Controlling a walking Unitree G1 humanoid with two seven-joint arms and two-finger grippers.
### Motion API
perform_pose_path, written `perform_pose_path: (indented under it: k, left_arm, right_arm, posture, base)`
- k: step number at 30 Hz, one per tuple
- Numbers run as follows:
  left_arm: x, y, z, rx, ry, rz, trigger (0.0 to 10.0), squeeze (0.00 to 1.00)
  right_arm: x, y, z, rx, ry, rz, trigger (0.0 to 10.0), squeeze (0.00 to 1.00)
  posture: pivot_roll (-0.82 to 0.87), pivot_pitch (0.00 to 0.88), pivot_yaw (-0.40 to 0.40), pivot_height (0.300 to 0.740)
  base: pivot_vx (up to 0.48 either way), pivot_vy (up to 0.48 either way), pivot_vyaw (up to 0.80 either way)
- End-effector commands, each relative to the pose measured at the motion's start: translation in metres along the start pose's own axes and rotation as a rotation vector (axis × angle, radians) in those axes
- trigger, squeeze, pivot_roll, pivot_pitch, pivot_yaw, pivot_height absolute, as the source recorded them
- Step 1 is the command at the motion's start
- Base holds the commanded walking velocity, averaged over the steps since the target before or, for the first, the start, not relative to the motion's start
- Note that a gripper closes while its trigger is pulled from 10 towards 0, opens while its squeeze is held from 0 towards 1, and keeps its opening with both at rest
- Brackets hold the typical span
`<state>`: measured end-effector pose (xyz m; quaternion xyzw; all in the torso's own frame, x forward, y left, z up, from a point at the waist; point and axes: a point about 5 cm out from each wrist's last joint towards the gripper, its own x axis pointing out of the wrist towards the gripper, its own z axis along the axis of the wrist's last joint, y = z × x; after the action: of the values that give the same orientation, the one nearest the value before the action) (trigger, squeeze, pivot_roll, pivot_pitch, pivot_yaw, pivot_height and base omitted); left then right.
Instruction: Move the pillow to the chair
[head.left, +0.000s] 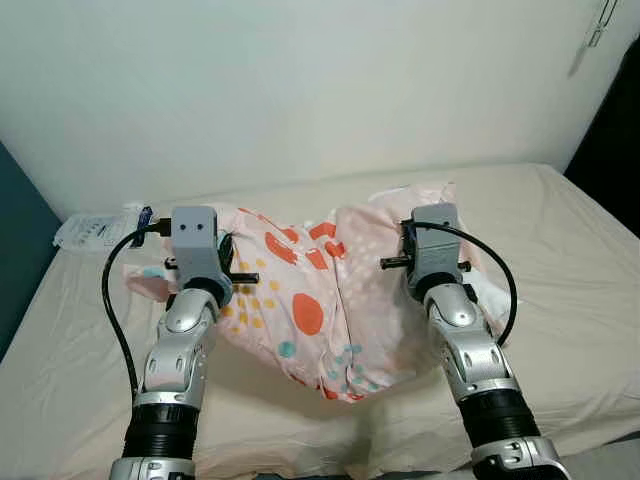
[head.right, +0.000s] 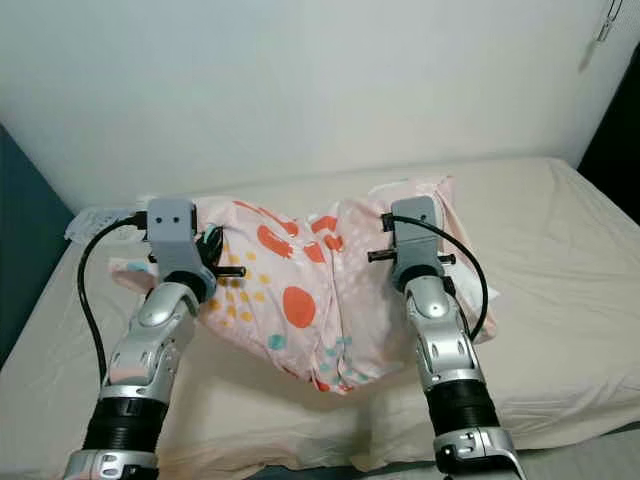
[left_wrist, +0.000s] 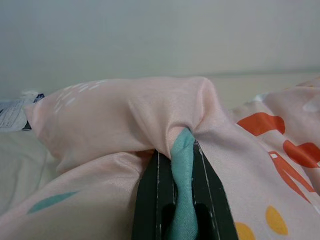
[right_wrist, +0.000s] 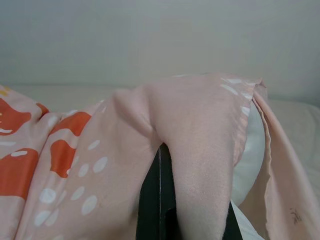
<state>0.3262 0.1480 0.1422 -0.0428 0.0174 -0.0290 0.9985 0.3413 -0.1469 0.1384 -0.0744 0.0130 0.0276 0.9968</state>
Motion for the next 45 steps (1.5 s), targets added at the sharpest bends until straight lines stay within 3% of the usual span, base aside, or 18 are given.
perform_pose_path:
  k: [1, 32, 45]
  left_arm:
    - [-0.0003, -0.0044, 0.0040, 0.018, -0.033, -0.017, 10.0, 0.00]
    - [0.0054, -0.0029, 0.0085, 0.042, -0.025, -0.035, 10.0, 0.00]
    - [-0.0029, 0.0019, -0.0003, -0.003, -0.041, 0.056, 10.0, 0.00]
  right_arm:
    - [0.0001, 0.0065, 0.0059, 0.026, -0.023, 0.028, 10.0, 0.00]
    - [-0.0050, 0.0131, 0.0006, 0.049, -0.008, 0.012, 10.0, 0.00]
    - [0.0047, 0.0057, 0.0084, -0.033, -0.011, 0.098, 10.0, 0.00]
  posture:
    - [0.02, 0.069, 0.032, 0.740]
    - [0.04, 0.073, 0.083, 0.740]
    - [0.01, 0.059, -0.055, 0.740]
  base:
    - [0.000, 0.000, 0.00]
    - [0.000, 0.000, 0.00]
    - [0.000, 0.000, 0.00]
